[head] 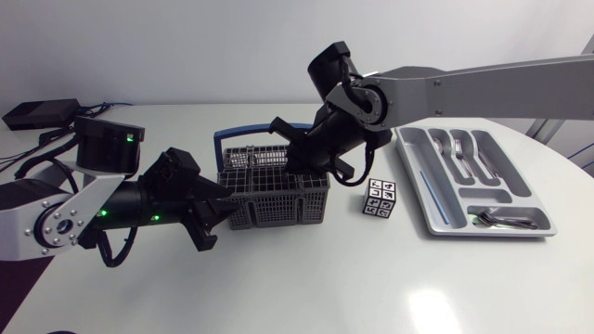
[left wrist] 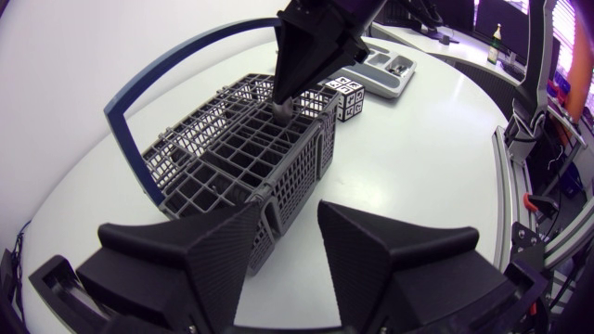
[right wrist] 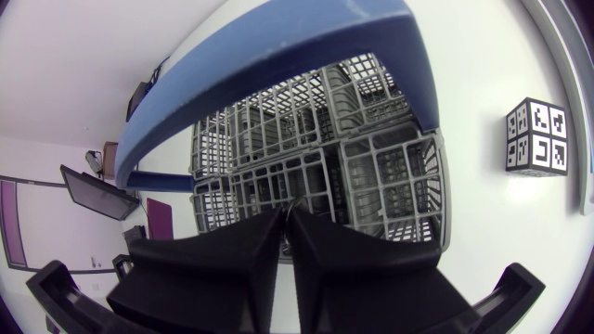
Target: Transfer all utensils from the basket to the drawer tray.
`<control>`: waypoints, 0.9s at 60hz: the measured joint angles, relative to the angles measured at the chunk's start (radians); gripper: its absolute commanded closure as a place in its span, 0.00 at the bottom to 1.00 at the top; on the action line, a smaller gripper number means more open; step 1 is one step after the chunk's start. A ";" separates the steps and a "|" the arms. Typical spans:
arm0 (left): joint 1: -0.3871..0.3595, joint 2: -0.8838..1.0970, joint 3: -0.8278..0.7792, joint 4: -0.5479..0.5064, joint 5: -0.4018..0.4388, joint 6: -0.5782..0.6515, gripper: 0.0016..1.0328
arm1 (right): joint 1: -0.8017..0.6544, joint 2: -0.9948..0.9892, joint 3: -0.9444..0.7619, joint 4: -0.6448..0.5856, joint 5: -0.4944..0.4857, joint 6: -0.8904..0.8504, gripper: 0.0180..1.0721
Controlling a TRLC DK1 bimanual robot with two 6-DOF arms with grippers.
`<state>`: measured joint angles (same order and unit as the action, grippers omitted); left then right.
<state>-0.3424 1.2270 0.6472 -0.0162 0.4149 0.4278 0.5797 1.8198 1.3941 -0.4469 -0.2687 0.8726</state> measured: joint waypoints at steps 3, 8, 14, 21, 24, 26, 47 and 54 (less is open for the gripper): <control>0.000 0.000 0.000 0.000 0.000 0.000 0.56 | 0.000 0.000 0.001 -0.001 0.000 0.000 0.95; 0.000 0.000 0.000 0.000 0.000 0.000 0.56 | -0.002 0.000 0.002 -0.002 -0.003 0.000 0.95; 0.000 0.000 0.000 0.000 0.000 0.000 0.56 | -0.006 0.000 0.002 -0.005 -0.013 -0.001 0.95; 0.000 0.000 0.000 0.000 0.000 0.000 0.56 | -0.007 -0.005 0.002 -0.019 -0.019 -0.001 0.95; 0.000 0.000 0.000 0.000 0.000 0.000 0.56 | -0.007 -0.008 0.002 -0.024 -0.022 -0.001 0.95; 0.000 0.000 0.000 0.000 0.000 0.000 0.56 | -0.008 -0.013 0.002 -0.028 -0.024 -0.001 0.95; 0.000 0.001 0.000 0.000 0.000 0.000 0.56 | -0.027 -0.070 0.002 -0.044 -0.108 -0.001 0.95; 0.000 0.002 0.000 0.000 0.000 0.000 0.56 | -0.032 -0.092 0.002 -0.043 -0.146 -0.002 0.95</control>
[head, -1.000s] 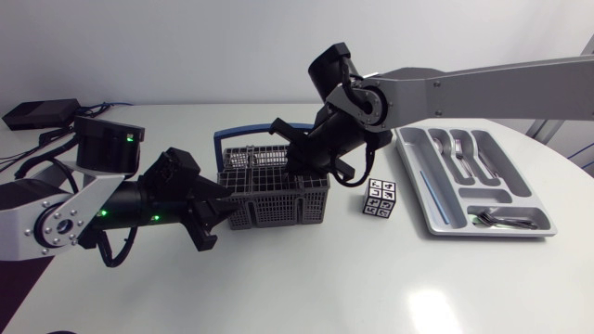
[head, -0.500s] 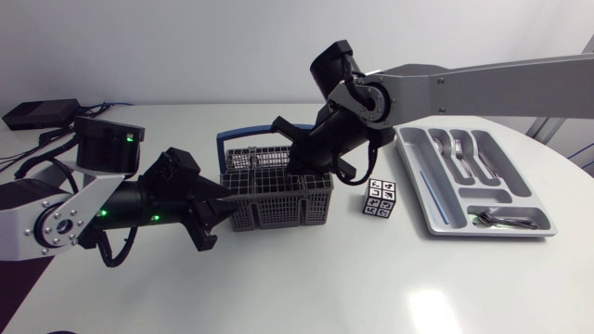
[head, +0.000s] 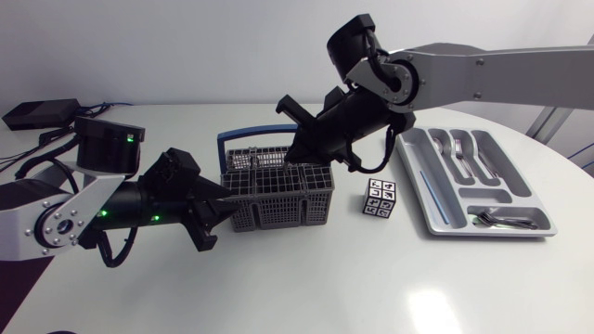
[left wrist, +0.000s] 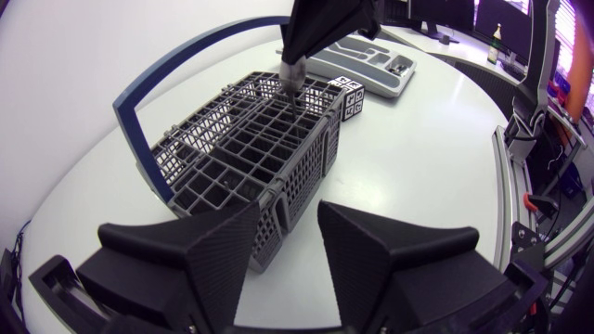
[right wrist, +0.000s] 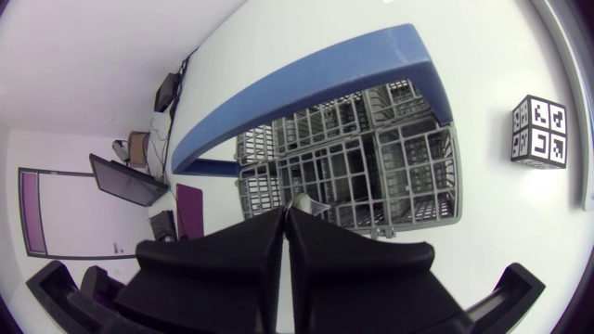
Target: Transfer all utensils from the basket to the drawer tray.
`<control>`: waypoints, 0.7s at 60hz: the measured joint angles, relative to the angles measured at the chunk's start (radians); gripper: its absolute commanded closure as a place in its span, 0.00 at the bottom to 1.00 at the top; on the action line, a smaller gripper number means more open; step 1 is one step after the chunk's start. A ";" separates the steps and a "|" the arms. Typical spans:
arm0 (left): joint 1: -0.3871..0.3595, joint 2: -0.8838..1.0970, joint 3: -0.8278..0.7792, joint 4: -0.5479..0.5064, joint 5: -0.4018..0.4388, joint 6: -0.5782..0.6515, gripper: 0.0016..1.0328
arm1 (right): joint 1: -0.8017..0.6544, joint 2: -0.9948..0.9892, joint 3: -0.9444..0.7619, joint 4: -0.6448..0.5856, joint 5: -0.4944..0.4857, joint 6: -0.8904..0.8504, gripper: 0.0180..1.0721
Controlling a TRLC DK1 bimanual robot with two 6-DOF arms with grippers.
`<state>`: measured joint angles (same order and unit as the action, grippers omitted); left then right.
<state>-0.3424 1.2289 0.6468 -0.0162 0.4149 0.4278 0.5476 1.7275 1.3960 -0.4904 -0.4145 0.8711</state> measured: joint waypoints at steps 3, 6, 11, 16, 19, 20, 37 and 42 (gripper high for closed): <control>0.000 0.001 0.000 0.000 0.000 0.000 0.56 | -0.002 -0.011 0.000 0.000 -0.012 0.000 0.95; 0.000 0.001 0.000 0.000 0.000 0.000 0.56 | -0.006 -0.022 0.000 0.000 -0.025 0.000 0.95; -0.001 0.003 0.000 0.000 0.000 0.000 0.56 | -0.011 -0.047 0.000 -0.001 -0.039 0.000 0.95; -0.001 0.003 0.000 0.000 0.000 0.000 0.56 | -0.018 -0.079 0.000 -0.001 -0.057 0.001 0.95; -0.001 0.003 0.000 -0.001 0.000 0.000 0.56 | -0.024 -0.102 0.000 -0.002 -0.063 0.001 0.95; -0.001 0.003 0.000 -0.001 0.000 0.000 0.56 | -0.026 -0.110 0.000 -0.003 -0.066 0.001 0.95; -0.001 0.002 -0.001 -0.001 0.000 0.000 0.56 | -0.094 -0.233 -0.002 -0.069 -0.110 -0.004 0.95; 0.001 0.000 -0.001 -0.002 0.000 0.000 0.56 | -0.120 -0.271 -0.005 -0.124 -0.109 -0.034 0.95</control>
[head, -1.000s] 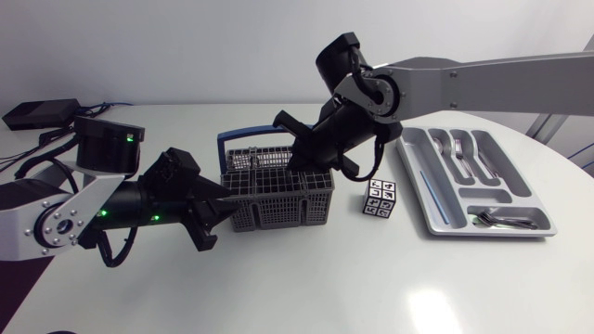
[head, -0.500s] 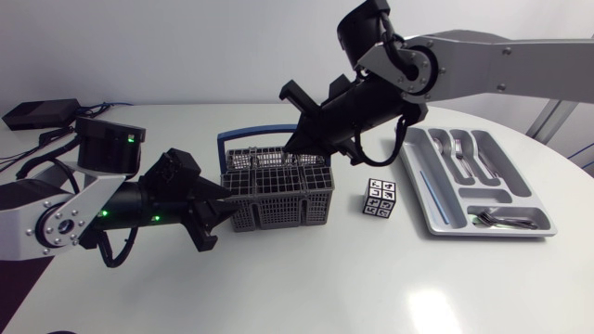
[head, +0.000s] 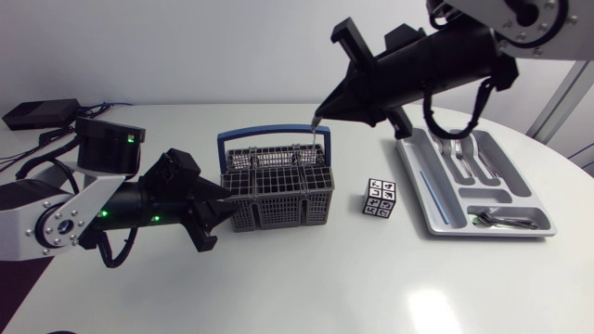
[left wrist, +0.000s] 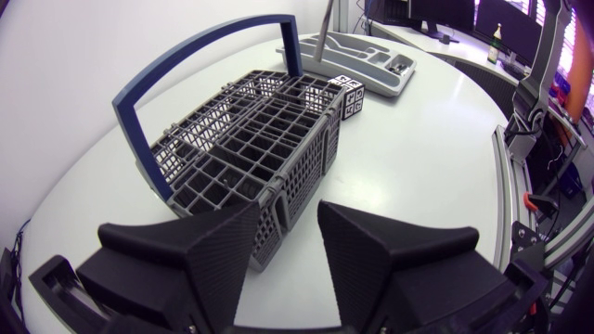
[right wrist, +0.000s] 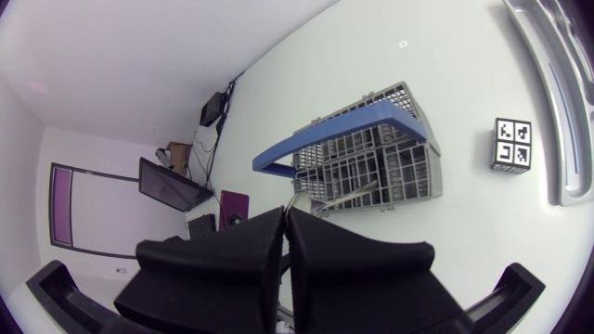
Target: Transfer all utensils from the basket to the drawer tray.
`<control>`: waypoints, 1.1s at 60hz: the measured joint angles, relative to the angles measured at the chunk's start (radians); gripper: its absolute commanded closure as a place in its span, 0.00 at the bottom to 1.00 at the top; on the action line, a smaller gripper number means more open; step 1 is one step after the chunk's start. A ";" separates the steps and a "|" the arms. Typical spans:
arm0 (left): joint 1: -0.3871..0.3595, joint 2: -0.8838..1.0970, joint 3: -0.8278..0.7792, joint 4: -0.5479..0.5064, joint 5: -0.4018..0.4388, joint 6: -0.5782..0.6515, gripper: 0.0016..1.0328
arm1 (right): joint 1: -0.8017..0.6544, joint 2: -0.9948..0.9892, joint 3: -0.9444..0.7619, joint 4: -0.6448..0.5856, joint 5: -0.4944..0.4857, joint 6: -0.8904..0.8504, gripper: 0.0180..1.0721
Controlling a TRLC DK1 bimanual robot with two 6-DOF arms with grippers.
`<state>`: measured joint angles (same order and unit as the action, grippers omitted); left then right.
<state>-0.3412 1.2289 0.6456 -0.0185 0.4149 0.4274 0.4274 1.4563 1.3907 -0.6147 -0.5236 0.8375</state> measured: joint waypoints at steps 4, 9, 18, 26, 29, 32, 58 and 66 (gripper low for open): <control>0.000 -0.006 -0.002 -0.002 0.000 0.000 0.56 | -0.031 -0.029 -0.005 -0.056 0.000 -0.039 0.95; 0.004 -0.016 -0.005 -0.008 0.000 0.000 0.56 | -0.078 -0.055 -0.005 -0.138 0.027 -0.108 0.95; 0.011 -0.024 -0.008 -0.011 0.000 0.000 0.56 | -0.172 -0.082 -0.035 -0.243 0.098 -0.236 0.94; 0.013 -0.034 -0.012 -0.017 0.000 0.000 0.56 | -0.278 -0.097 -0.107 -0.288 0.190 -0.370 0.94; 0.014 -0.034 -0.012 -0.018 0.000 0.000 0.56 | -0.332 -0.098 -0.142 -0.291 0.228 -0.425 0.94; 0.014 -0.034 -0.012 -0.018 0.000 0.000 0.56 | -0.379 -0.098 -0.171 -0.290 0.275 -0.470 0.94; 0.014 -0.045 -0.021 -0.022 0.000 0.000 0.56 | -0.720 -0.029 -0.340 -0.023 0.549 -0.801 0.94; 0.014 -0.045 -0.024 -0.022 0.000 0.000 0.56 | -0.752 0.041 -0.364 0.062 0.604 -0.847 0.94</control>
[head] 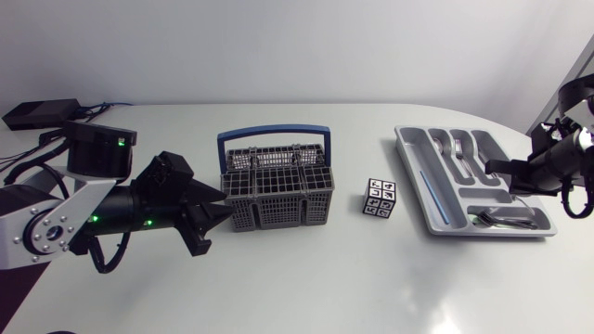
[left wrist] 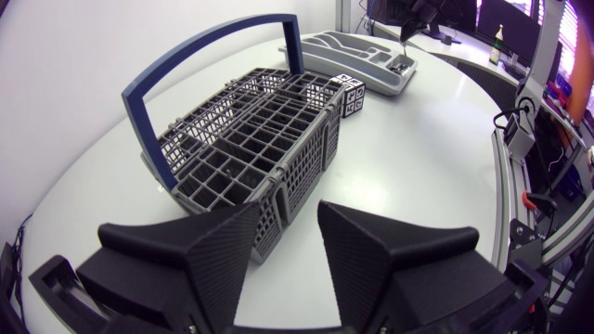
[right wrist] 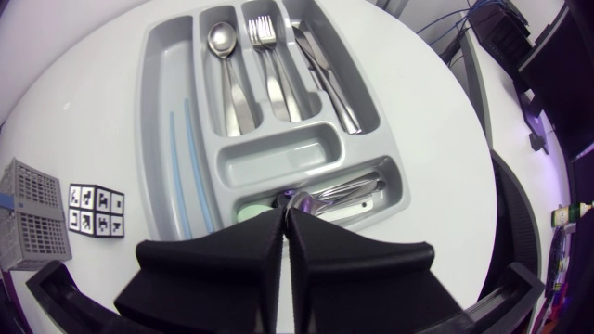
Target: Transfer all utensils from the basket to the drawer tray.
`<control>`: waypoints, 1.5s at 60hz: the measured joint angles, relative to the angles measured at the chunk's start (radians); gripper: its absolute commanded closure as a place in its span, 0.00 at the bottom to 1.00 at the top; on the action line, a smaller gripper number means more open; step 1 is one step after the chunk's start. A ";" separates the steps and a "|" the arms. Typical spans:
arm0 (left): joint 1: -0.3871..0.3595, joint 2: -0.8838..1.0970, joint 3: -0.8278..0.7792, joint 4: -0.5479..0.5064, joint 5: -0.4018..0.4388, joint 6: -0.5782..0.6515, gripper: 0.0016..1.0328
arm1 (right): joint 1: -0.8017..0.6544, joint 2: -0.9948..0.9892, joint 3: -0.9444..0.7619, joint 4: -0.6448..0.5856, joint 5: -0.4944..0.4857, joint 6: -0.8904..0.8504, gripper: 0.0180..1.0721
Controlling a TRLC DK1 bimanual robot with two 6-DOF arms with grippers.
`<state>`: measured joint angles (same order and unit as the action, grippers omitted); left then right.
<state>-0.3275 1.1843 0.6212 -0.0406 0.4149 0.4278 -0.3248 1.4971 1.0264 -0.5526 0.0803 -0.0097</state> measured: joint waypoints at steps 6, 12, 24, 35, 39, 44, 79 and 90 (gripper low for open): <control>0.000 -0.001 -0.002 0.000 0.000 0.000 0.56 | -0.011 0.067 -0.010 0.054 0.028 -0.022 0.93; 0.000 -0.009 -0.011 0.000 0.000 0.000 0.56 | -0.005 0.111 -0.027 0.074 0.094 -0.052 0.77; 0.011 -0.019 -0.021 -0.003 0.000 0.000 0.56 | 0.071 0.160 -0.032 0.077 0.301 -0.067 0.22; 0.018 -0.019 -0.022 -0.003 0.000 0.001 0.56 | 0.090 0.163 -0.034 0.072 0.309 -0.067 0.04; 0.026 -0.019 -0.024 -0.003 0.000 0.003 0.56 | 0.094 0.153 -0.034 0.059 0.267 -0.067 0.04; 0.036 -0.020 -0.029 -0.003 0.000 0.004 0.56 | 0.110 0.111 -0.034 0.049 0.184 -0.066 0.04; 0.138 -0.002 -0.039 0.045 0.000 0.019 0.56 | 0.430 0.008 0.022 0.092 -0.449 0.081 0.04; 0.161 0.074 -0.039 0.096 0.000 0.022 0.56 | 0.558 0.150 0.095 0.142 -0.382 0.142 0.04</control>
<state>-0.1665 1.2587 0.5823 0.0555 0.4149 0.4500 0.2333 1.6474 1.1210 -0.4110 -0.3019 0.1326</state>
